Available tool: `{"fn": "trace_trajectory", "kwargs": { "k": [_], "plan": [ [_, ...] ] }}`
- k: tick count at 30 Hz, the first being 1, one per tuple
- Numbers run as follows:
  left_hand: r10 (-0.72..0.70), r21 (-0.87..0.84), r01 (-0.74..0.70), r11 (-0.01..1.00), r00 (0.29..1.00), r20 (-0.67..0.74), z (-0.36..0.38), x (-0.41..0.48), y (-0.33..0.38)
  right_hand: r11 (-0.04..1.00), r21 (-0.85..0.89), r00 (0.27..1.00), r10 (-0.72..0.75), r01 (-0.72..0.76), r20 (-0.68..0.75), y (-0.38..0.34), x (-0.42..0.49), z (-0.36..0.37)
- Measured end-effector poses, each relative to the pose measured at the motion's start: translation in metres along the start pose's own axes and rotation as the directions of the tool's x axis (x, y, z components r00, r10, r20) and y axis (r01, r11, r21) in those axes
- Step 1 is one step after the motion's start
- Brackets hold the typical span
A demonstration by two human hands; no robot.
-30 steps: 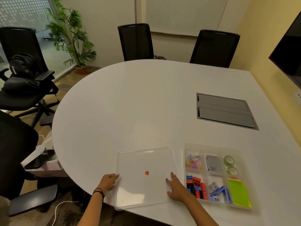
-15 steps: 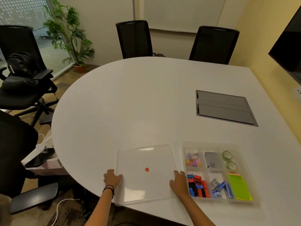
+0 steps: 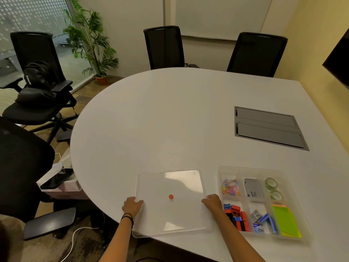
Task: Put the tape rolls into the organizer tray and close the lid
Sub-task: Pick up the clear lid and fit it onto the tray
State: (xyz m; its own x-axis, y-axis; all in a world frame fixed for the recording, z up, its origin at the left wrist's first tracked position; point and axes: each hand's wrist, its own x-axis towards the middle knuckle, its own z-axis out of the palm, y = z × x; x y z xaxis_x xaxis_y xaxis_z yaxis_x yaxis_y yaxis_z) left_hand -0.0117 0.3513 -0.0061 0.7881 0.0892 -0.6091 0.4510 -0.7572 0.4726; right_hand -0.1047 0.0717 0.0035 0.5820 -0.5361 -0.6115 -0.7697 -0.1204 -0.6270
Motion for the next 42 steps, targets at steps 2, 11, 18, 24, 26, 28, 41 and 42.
{"fn": "trace_trajectory", "kwargs": {
  "k": [2,11,18,24,26,28,41,42],
  "plan": [
    [0.006,0.008,-0.006,1.000,1.000,-0.026,0.002,0.001,-0.001,0.997,0.070,0.999,-0.031,0.033,-0.024,-0.002,-0.002,0.004],
    [-0.043,-0.224,0.035,0.974,0.999,-0.032,0.008,0.006,0.004,0.907,0.385,0.982,-0.187,0.169,0.011,-0.029,-0.014,-0.014],
    [0.100,-0.397,-0.049,0.916,0.989,0.108,0.013,0.000,0.053,0.910,0.359,0.978,-0.196,0.208,-0.068,-0.023,-0.010,-0.060],
    [0.279,-0.382,-0.176,0.907,0.931,0.236,0.027,-0.020,0.097,0.914,0.285,0.942,-0.216,0.288,-0.259,0.012,-0.004,-0.113],
    [0.332,-0.383,-0.220,0.897,0.908,0.256,0.033,-0.026,0.113,0.928,0.272,0.946,-0.183,0.256,-0.269,0.022,-0.001,-0.132],
    [0.366,-0.377,-0.249,0.892,0.887,0.280,0.042,-0.031,0.128,0.934,0.261,0.943,-0.165,0.244,-0.290,0.031,0.001,-0.149],
    [0.351,-0.221,-0.277,0.935,0.816,0.460,0.121,-0.059,0.188,0.957,0.157,0.832,-0.122,0.243,-0.541,0.084,0.017,-0.245],
    [0.335,-0.207,-0.267,0.941,0.818,0.467,0.127,-0.062,0.193,0.960,0.152,0.827,-0.115,0.234,-0.551,0.086,0.018,-0.248]
  ]
}}
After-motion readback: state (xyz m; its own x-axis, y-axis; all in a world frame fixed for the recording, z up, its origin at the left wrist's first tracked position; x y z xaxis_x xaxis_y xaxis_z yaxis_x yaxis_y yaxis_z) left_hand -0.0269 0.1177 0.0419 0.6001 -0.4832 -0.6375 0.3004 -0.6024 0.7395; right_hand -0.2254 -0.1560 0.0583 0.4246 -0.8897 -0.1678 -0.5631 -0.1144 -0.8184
